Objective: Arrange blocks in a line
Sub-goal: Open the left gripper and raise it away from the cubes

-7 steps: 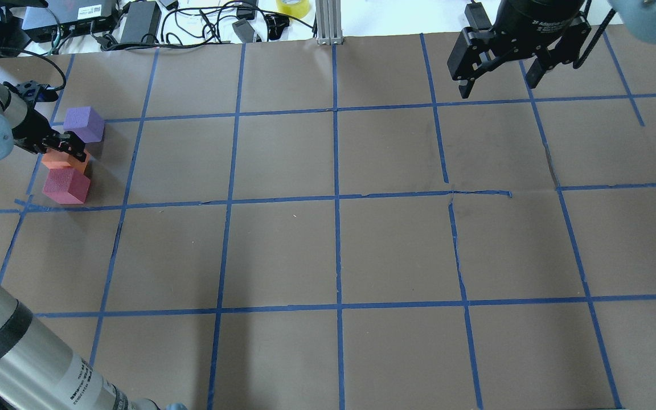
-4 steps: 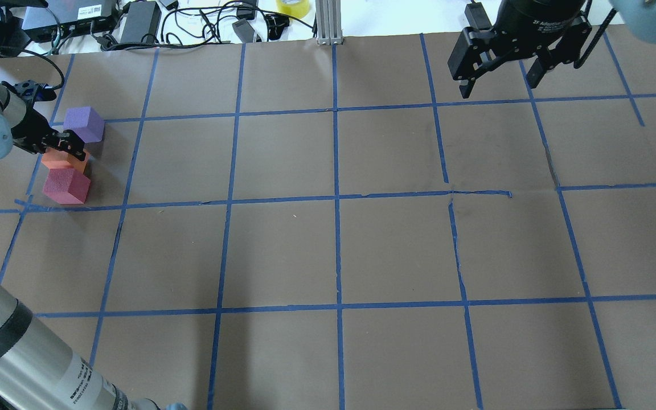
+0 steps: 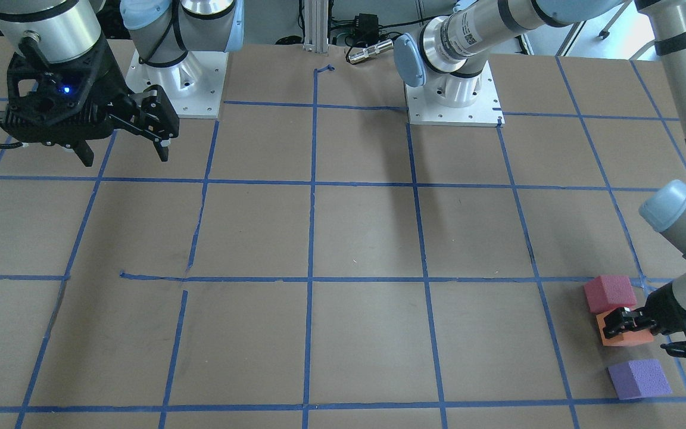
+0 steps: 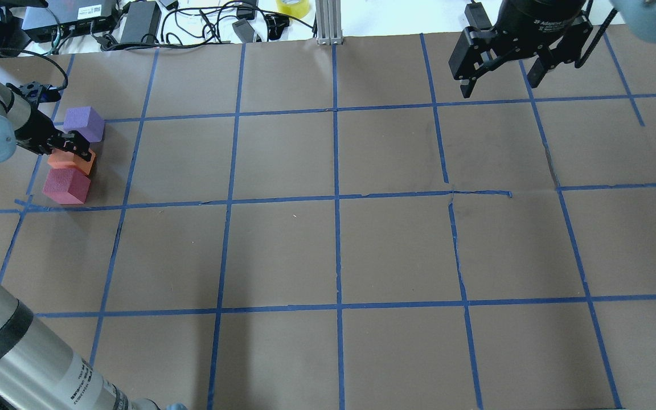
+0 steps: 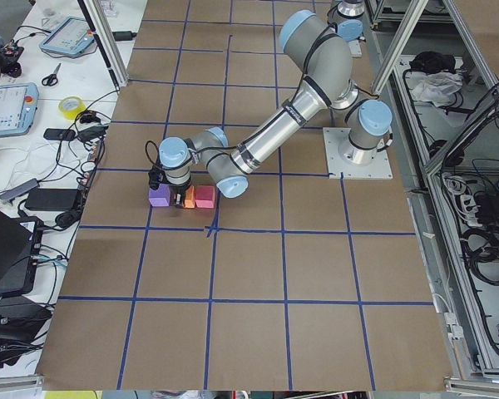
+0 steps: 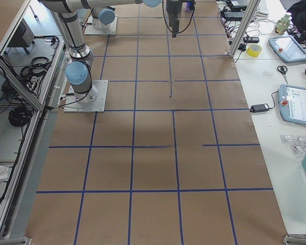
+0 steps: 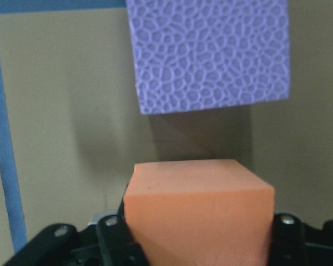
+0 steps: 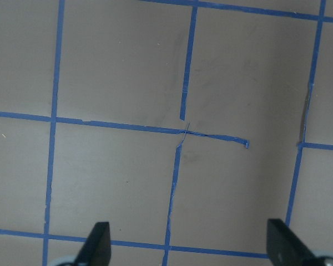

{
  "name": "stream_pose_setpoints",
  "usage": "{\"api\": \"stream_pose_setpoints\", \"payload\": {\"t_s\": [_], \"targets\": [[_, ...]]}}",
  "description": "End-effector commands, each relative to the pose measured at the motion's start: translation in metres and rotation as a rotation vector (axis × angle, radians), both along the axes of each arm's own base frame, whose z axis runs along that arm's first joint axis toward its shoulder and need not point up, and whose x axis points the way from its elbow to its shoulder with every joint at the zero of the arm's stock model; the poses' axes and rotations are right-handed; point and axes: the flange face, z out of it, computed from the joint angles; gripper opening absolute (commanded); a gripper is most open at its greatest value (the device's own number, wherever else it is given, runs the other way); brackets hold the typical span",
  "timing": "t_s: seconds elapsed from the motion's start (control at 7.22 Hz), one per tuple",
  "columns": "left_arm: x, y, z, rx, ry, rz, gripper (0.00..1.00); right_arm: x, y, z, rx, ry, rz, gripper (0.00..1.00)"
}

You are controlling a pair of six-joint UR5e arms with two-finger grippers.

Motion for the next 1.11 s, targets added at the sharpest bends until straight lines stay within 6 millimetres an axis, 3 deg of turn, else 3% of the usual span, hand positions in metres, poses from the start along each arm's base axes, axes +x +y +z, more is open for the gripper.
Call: {"api": "stream_pose_setpoints", "payload": {"t_s": [0.0, 0.14, 0.28, 0.55, 0.69, 0.83, 0.97], "targets": [[0.0, 0.0, -0.001, 0.002, 0.001, 0.002, 0.3, -0.005, -0.001, 0.0, -0.002, 0.051, -0.005, 1.0], [-0.001, 0.002, -0.003, 0.006, 0.005, 0.007, 0.5, -0.005, 0.0, 0.0, -0.004, 0.051, -0.005, 1.0], [-0.001, 0.001, -0.003, 0.004, 0.005, 0.007, 0.78, -0.005, 0.0, 0.0, -0.004, 0.052, -0.005, 1.0], [-0.007, 0.006, 0.011, -0.007, 0.002, 0.005, 0.8, -0.005, -0.001, 0.003, -0.017, 0.052, -0.008, 1.0], [-0.021, 0.003, 0.029, -0.023, -0.01, -0.007, 0.8, -0.006, 0.001, 0.006, -0.024, 0.053, -0.008, 1.0], [-0.045, 0.002, 0.062, -0.039, -0.022, -0.034, 0.8, -0.006, 0.0, 0.005, -0.024, 0.053, -0.008, 1.0], [-0.073, 0.014, 0.107, -0.013, -0.008, -0.054, 0.8, -0.006, 0.001, 0.005, -0.021, 0.053, -0.008, 1.0]]}}
